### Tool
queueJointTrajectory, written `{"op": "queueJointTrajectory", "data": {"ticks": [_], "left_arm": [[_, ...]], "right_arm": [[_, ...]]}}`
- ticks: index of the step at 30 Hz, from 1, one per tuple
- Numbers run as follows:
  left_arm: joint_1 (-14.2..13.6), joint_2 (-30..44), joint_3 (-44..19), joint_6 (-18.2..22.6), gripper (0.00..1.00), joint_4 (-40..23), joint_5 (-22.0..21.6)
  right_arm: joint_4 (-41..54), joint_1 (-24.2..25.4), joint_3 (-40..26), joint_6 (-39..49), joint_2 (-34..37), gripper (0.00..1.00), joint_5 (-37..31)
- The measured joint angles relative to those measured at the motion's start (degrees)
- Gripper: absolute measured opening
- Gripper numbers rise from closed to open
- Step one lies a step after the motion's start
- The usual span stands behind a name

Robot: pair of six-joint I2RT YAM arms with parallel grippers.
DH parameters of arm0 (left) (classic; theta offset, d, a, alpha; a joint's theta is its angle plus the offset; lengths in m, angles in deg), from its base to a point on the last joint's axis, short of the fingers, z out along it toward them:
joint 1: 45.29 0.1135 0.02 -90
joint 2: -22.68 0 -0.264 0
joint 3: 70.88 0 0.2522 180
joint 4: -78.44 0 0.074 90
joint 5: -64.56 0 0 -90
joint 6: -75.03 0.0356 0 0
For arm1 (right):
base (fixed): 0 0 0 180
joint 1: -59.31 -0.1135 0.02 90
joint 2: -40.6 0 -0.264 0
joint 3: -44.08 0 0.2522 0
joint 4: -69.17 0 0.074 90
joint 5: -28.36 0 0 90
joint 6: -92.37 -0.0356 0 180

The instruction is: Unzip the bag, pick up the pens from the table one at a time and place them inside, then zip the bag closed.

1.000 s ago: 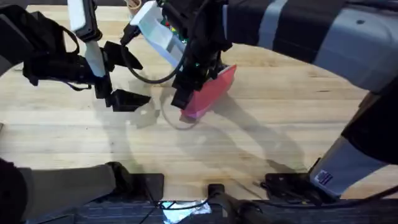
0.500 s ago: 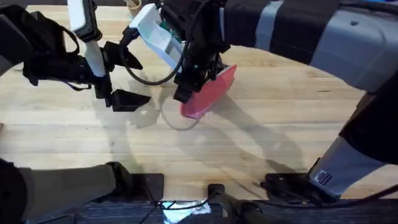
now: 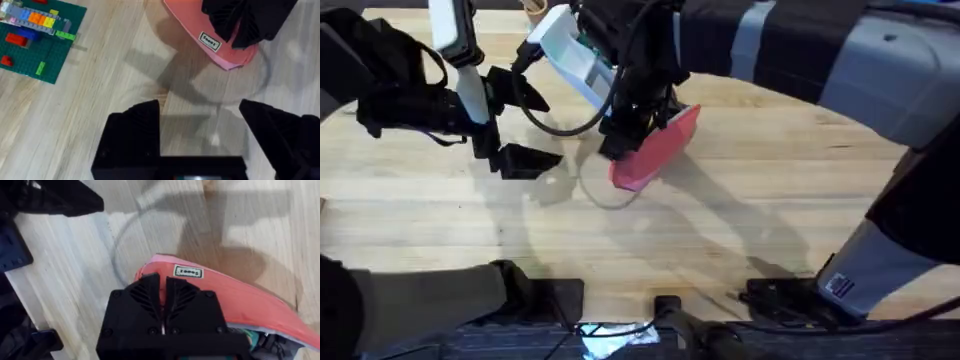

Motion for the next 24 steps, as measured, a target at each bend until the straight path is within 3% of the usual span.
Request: {"op": "queueJointTrajectory", "data": {"ticks": [14, 24], "left_arm": [[0.0, 0.0, 0.0, 0.0, 0.993, 0.0, 0.0], [0.0, 0.0, 0.0, 0.0, 0.993, 0.0, 0.0]], "right_arm": [[0.5, 0.0, 0.0, 0.0, -5.6, 0.032, -0.2], [0.6, 0.0, 0.0, 0.0, -5.9, 0.032, -1.8]]}}
